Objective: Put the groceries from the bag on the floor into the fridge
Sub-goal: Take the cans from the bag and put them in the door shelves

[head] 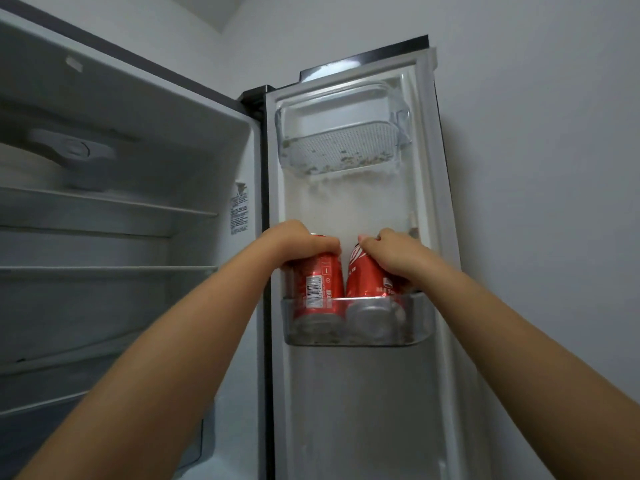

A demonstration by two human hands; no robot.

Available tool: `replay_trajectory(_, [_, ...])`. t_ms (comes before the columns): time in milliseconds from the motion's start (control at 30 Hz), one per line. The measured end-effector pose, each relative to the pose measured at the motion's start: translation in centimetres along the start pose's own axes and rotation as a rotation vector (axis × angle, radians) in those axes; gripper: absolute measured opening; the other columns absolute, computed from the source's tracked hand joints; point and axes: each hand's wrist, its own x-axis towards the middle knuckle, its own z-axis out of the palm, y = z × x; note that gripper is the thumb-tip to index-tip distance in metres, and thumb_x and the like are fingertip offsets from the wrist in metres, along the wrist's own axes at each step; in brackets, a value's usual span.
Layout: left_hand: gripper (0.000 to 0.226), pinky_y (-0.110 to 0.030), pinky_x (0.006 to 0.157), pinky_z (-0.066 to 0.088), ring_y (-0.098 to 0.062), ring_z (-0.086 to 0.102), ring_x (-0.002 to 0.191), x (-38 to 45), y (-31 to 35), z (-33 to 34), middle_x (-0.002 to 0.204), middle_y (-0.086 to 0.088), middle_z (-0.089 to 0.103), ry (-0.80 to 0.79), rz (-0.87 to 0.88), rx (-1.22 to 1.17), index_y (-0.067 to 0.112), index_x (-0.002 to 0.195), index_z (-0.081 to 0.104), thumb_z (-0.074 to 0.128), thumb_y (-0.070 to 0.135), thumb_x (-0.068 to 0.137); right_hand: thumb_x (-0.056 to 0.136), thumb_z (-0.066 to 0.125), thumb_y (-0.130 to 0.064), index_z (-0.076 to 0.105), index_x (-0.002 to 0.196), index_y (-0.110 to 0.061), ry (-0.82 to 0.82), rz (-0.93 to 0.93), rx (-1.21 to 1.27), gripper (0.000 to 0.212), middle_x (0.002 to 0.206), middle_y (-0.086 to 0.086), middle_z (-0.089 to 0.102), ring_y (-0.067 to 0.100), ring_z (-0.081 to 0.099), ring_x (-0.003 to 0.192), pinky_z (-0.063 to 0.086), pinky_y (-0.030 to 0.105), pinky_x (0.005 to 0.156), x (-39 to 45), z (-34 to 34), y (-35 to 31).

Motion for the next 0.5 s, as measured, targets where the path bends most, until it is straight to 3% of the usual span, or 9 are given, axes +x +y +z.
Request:
replay_trajectory(100, [0.045,-0.03,0.071,0.05,-0.021,0.058,0.073,0.2,0.5,-0.4,0.084,-0.007,0.058,-0.085,0.001,0.053,0.008,0.103,0.055,0.061,0.047,0.081,0.099,0.029,-0.027,0.046,0.124,0.003,0.072,-0.026,-0.07,0.042,0.133,0.025,0.049,0.037,0.047,0.121,0.039,0.036,0.096,-0.2,0.7,0.2])
replay_trajectory(267, [0.063,-0.036,0.094,0.045,-0.03,0.054,0.118,0.0,-0.2,1.6,0.133,-0.015,0.053,0.006,0.156,0.323,0.009,0.135,0.041,0.045,0.053,0.091,0.096,0.034,-0.023,0.054,0.115,0.001,0.18,-0.057,-0.131,0.037,0.124,0.024,0.057,0.036,0.053,0.113,0.042,0.035,0.089,-0.7,1.3,0.6])
replay_trajectory(367, [0.06,-0.04,0.097,0.044,-0.031,0.052,0.121,-0.4,-1.0,2.4,0.137,-0.015,0.05,0.052,0.193,0.306,0.011,0.139,0.036,0.038,0.051,0.094,0.095,0.036,-0.021,0.056,0.114,0.0,0.235,-0.063,-0.149,0.035,0.121,0.022,0.059,0.036,0.054,0.111,0.043,0.034,0.086,-1.3,1.2,0.5])
replay_trajectory(500, [0.049,-0.04,0.092,0.046,-0.031,0.055,0.115,-1.6,-1.4,2.4,0.129,-0.015,0.055,0.129,0.215,0.346,0.009,0.131,0.045,0.036,0.044,0.097,0.093,0.041,-0.019,0.06,0.111,0.001,0.279,-0.12,-0.191,0.033,0.115,0.023,0.063,0.037,0.055,0.107,0.045,0.035,0.084,-2.2,1.0,-0.2])
